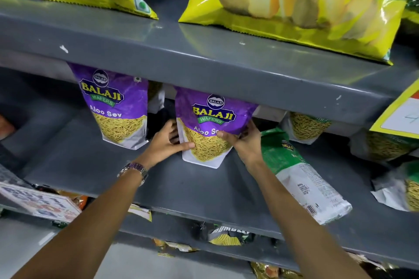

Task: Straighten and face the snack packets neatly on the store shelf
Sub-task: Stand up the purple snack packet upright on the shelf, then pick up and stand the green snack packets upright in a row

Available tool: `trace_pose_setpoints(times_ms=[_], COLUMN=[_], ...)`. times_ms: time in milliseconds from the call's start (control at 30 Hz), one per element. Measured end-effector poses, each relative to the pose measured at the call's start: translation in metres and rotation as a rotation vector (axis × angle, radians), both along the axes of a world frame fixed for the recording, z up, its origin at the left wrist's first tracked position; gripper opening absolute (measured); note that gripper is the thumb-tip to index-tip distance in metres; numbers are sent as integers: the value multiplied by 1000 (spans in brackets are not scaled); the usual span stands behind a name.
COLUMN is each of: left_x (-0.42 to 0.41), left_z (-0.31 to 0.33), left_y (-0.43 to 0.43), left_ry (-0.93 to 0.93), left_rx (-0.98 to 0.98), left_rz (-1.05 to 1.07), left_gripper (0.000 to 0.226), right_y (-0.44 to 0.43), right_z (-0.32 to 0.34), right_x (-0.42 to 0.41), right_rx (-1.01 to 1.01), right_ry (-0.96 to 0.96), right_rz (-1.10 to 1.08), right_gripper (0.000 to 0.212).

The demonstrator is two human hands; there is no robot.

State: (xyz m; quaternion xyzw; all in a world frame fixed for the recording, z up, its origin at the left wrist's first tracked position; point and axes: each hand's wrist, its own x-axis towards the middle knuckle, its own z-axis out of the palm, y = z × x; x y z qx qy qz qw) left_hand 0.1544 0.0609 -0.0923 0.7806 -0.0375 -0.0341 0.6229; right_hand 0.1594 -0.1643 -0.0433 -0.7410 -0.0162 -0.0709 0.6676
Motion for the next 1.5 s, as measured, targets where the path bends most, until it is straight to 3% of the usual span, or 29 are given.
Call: trace_pose_setpoints(times_ms=[133,300,667,833,867,967,1033,1133,1200,1267,1367,1433,1500], left_x=[-1,-5,-6,-12,-21,-59,-81,-89,-88,-89,-87,-87,-94], left_z=[-5,-13,-19,-24,-22,-19,-16,-11,-4,2,1,3,3], left_y=[-1,-9,-2,-2,-42,-108,-132,-174,-203,-234,-267,-279,-283], left_ry=[-65,-136,-171,-168,-211,-287,-274,-30,355,684,753,719,675], left_rx=[57,95,23,-85,-139,-350,-402,-354,-356,-353,-444,-481,-488], left_rz=[8,92,48,106,148,489,538,373,167,-72,-17,133,202], left_gripper=[79,56,63,73,72,52,43,39,37,47,58,48,29], right_y=[2,6,13,11,-31,-101,-128,-170,-187,-206,-228,-237,-241], right_z=[-7,-10,-12,-2,1,7,11,7,2,-5,-12,-15,-16], right_x=[-5,-10,-19,-23,-32,-50,-59,-58,-58,-62,-64,-65,-69], right_rx=[9,39,13,-191,-248,-428,-500,-514,-554,-471,-373,-313,-259], right_ry=[-7,41,33,32,8,-67,-57,126,321,484,613,641,626], right_rz=[-59,-98,-113,-72,-104,-203,-285,-369,-318,-230,-116,-61,-45], right_gripper=[56,45,41,44,45,50,45,36,29,27,42,45,33])
